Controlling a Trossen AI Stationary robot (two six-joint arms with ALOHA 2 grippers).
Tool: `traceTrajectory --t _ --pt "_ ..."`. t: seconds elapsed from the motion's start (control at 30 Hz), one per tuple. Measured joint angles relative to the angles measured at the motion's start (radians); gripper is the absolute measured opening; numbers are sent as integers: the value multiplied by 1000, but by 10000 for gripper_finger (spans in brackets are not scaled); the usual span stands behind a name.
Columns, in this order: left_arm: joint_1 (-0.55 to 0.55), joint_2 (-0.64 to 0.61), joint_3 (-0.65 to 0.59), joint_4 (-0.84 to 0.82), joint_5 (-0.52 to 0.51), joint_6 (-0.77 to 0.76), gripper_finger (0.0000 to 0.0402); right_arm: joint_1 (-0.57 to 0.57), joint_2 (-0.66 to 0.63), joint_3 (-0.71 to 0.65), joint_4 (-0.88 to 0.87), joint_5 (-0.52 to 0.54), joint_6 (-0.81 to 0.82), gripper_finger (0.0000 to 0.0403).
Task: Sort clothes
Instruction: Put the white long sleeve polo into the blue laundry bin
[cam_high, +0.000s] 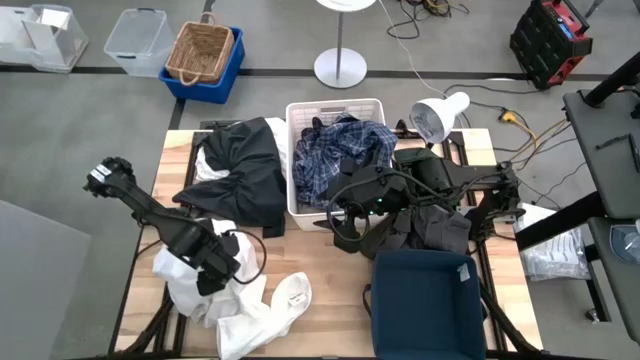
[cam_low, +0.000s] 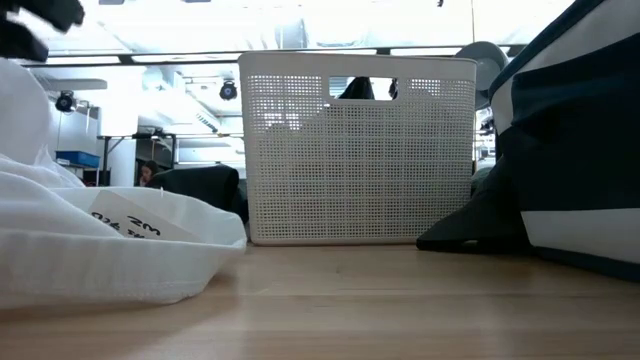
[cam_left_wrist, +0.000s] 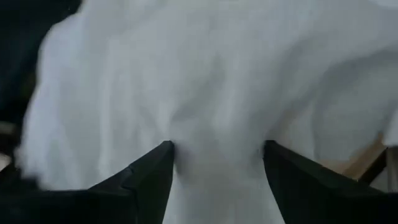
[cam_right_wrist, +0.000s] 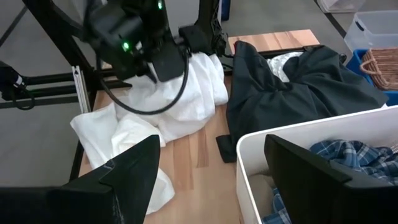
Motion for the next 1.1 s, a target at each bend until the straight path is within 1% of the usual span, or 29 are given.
traceTrajectory --t 0.1,0.17,0.2,0.3,0.33,0.4,0.47,0.53,0.6,0.7,0.83,0.97,1.1 --pt "0 -23 -86 104 -30 -1 199 0 0 0 0 0 0 280" --pt "-1 -33 -123 148 -75 4 163 0 0 0 0 0 0 276" --pt "-2 -36 -135 155 -104 8 138 0 0 0 0 0 0 274" --pt "-2 -41 -164 150 -165 24 37 0 0 0 0 0 0 267" --pt "-1 -43 -167 153 -170 24 19 0 0 0 0 0 0 265" --pt "-1 -57 -160 184 -170 40 9 0 0 0 -1 0 -1 261" --pt "-4 -77 -123 232 -162 86 3 0 0 -2 -2 0 -2 256" --pt "-11 -103 -56 273 -160 139 1 0 -1 -12 -3 0 -10 251" --pt "-13 -133 20 257 -192 149 1 0 -1 -26 -5 0 -22 246" --pt "-12 -188 131 246 -263 148 0 0 6 -62 18 0 -38 238" --pt "-13 -223 269 238 -439 159 0 -3 43 -115 110 -22 -39 233" --pt "-11 -199 385 238 -560 245 0 -5 115 -122 289 -121 -52 244" --pt "-9 -131 492 237 -614 338 0 -11 181 -87 441 -141 -36 272"
